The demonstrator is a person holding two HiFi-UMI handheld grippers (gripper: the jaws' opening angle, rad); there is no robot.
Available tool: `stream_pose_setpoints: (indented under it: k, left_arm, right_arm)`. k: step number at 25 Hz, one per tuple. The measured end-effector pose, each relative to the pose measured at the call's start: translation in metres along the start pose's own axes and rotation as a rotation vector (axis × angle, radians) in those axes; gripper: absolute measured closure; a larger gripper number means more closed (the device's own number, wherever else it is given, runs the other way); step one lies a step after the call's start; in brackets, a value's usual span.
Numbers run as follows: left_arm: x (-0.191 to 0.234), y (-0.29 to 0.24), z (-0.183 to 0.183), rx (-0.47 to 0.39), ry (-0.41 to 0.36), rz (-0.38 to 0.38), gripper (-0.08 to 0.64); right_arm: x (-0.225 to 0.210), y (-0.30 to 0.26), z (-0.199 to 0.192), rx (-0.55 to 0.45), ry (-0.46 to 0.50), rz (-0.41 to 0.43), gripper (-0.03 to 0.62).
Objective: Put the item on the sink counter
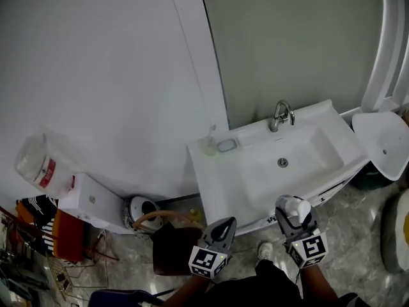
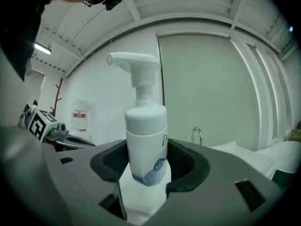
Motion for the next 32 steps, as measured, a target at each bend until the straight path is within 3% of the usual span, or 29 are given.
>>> stream_pose_setpoints:
  k: [14, 21, 24, 28, 32]
  left_arm:
    - [0.031, -0.103, 0.000, 0.021, 0.017, 0.173, 0.546]
    - [0.045, -0.128, -0.002, 0.038, 0.018, 0.264, 0.546]
    - [0.049, -0.133, -0.004, 0.043, 0.023, 0.280, 0.546]
    - [0.059, -0.137, -0.011, 0.050, 0.028, 0.299, 0.548]
    - [0.075, -0.138, -0.016, 0.055, 0.032, 0.306, 0.546]
  right_arm:
    - [-0.086, -0.095, -0.020, 0.042, -0.004, 0.200, 0.334]
    - [-0.111, -0.133, -0.038, 0.059, -0.024, 0.282, 0.334]
    - [-0.113, -0.147, -0.046, 0.108, -0.013, 0.303, 0.334]
    - [-0.118, -0.167, -0.058, 0.062, -0.063, 0.302, 0.334]
    - [-0.119, -0.185, -0.062, 0.088, -0.051, 0.298, 0.334]
Point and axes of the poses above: the fingertips, and each gripper's own axes: y backward along the fingers, x to its left, z out of its top, the point moved 4 cm from there along y, backward along the fingers, and after that the axes turned 8 degrees about -x, right-handed, at the moved point
